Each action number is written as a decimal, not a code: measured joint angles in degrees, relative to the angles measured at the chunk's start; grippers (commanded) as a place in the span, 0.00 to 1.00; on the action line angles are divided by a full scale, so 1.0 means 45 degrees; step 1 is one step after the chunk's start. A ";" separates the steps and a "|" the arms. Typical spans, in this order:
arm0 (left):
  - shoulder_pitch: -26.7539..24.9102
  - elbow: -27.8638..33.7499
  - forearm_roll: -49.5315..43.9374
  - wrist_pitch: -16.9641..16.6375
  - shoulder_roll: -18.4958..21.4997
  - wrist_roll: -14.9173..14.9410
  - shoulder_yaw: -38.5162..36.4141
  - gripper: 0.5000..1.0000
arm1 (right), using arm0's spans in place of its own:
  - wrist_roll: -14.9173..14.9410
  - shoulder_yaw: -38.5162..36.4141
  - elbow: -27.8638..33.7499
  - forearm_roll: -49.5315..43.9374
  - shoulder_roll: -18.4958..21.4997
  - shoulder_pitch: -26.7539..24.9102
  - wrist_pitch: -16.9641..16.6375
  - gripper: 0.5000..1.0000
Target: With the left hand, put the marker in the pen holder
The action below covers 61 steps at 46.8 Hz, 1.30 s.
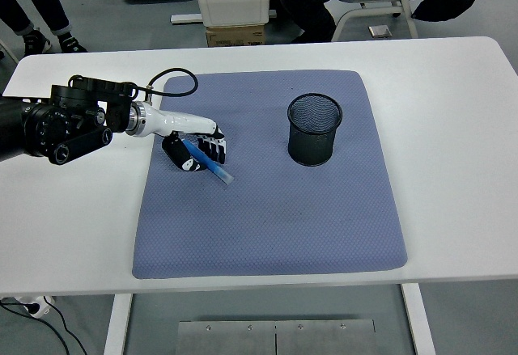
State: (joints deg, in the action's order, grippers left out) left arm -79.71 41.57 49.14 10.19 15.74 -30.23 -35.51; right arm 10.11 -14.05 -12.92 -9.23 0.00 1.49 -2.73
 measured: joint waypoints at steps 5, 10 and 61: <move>-0.0001 0.0000 0.0000 0.0000 -0.0002 0.0000 0.0000 0.16 | 0.0000 -0.0001 0.0000 0.0000 0.0000 0.0000 0.0000 1.00; -0.0001 0.0000 0.0000 0.0001 -0.0003 0.0000 0.0001 0.13 | 0.0000 -0.0003 0.0000 0.0000 0.0000 -0.0001 0.0000 1.00; -0.0257 -0.0009 -0.0293 0.0023 0.0128 -0.0021 0.0301 0.00 | 0.0000 -0.0004 0.0000 -0.0001 0.0000 0.0000 0.0000 1.00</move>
State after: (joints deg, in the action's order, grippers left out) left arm -80.87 41.53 47.82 10.30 16.32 -30.32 -34.16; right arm 10.11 -14.06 -12.92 -9.23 0.00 1.50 -2.73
